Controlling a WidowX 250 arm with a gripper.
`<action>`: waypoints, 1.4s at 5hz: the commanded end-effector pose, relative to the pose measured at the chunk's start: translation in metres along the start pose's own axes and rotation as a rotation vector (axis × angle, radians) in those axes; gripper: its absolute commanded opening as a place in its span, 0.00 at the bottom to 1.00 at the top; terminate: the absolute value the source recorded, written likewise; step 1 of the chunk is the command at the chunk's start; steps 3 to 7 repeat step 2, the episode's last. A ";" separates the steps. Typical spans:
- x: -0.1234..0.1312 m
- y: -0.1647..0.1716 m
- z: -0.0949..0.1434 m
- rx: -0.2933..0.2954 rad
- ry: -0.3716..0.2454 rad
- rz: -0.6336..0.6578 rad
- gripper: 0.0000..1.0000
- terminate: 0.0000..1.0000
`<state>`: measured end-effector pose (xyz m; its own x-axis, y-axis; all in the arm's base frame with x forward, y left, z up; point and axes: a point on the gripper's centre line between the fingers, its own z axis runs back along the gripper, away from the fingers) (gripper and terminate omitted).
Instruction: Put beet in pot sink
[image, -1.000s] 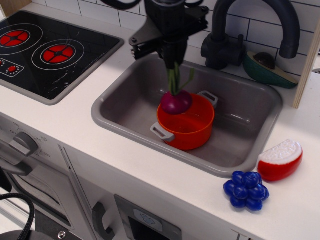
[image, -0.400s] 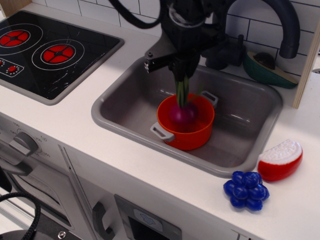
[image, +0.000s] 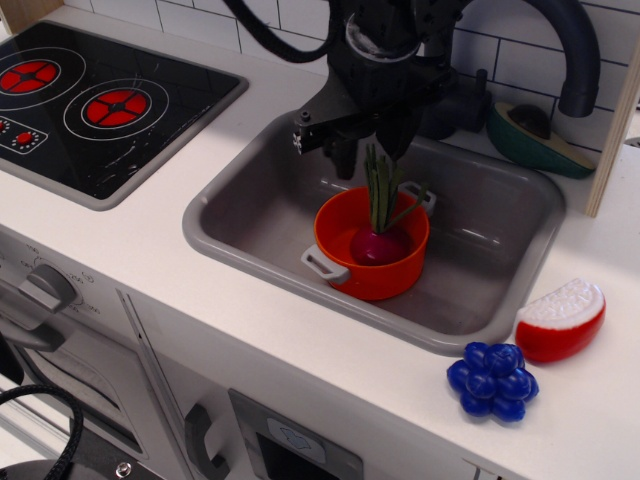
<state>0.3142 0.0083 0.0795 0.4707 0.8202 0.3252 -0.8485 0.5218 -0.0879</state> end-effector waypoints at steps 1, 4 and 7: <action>0.018 -0.007 0.029 -0.050 -0.032 0.023 1.00 0.00; 0.018 -0.007 0.029 -0.050 -0.032 0.023 1.00 1.00; 0.018 -0.007 0.029 -0.050 -0.032 0.023 1.00 1.00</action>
